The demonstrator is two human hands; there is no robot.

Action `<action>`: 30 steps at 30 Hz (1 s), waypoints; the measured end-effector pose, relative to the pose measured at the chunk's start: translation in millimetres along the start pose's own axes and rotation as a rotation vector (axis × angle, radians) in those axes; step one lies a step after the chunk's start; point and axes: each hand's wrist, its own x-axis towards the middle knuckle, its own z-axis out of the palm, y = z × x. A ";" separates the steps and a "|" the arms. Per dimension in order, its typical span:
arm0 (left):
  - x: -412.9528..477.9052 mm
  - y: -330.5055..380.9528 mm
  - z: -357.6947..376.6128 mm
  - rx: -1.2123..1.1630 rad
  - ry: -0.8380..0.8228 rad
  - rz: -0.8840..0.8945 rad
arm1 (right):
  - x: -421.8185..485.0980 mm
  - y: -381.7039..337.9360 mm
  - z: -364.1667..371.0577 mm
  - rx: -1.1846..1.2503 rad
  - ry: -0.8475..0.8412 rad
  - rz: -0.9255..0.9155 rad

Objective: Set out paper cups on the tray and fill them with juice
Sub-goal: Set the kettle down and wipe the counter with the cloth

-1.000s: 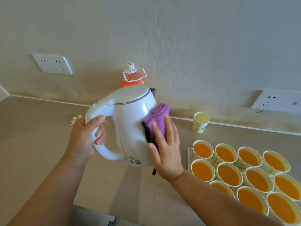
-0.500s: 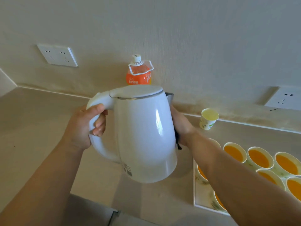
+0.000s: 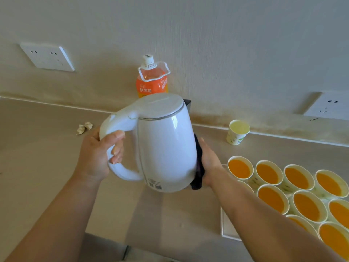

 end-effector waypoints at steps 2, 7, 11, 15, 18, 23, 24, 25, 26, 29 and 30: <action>3.7 1.1 -1.2 0.012 0.005 0.000 | 17.0 9.5 -6.0 0.148 -0.100 0.038; 11.6 -4.5 -11.6 0.092 0.054 0.037 | 29.6 24.3 -4.9 0.291 -0.143 0.065; 14.0 -10.6 -17.2 0.101 0.102 0.080 | 25.4 30.0 -3.6 0.326 -0.127 0.096; 15.1 -10.4 -24.7 0.108 0.109 0.064 | 35.3 15.1 -2.2 -0.142 0.206 -0.191; 13.1 -12.0 -31.1 0.178 0.098 0.044 | 63.3 -8.4 -9.8 -0.584 0.454 -0.552; 4.6 -25.2 -42.6 0.231 0.103 0.069 | 137.5 -18.9 -24.6 -1.354 0.563 -0.213; 3.0 -26.9 -44.6 0.236 0.109 0.061 | 147.0 -16.7 -27.2 -1.440 0.569 -0.185; 1.2 -28.9 -46.5 0.232 0.112 0.054 | 152.6 -14.3 -28.6 -1.494 0.580 -0.185; -0.3 -30.2 -48.2 0.226 0.114 0.042 | 157.2 -12.2 -29.2 -1.533 0.597 -0.201; -2.5 -35.1 -55.3 0.206 0.127 0.010 | 167.5 -12.8 -16.5 -1.590 0.615 -0.221; -3.0 -36.2 -56.8 0.206 0.126 0.005 | 171.1 -14.6 -8.6 -1.602 0.597 -0.224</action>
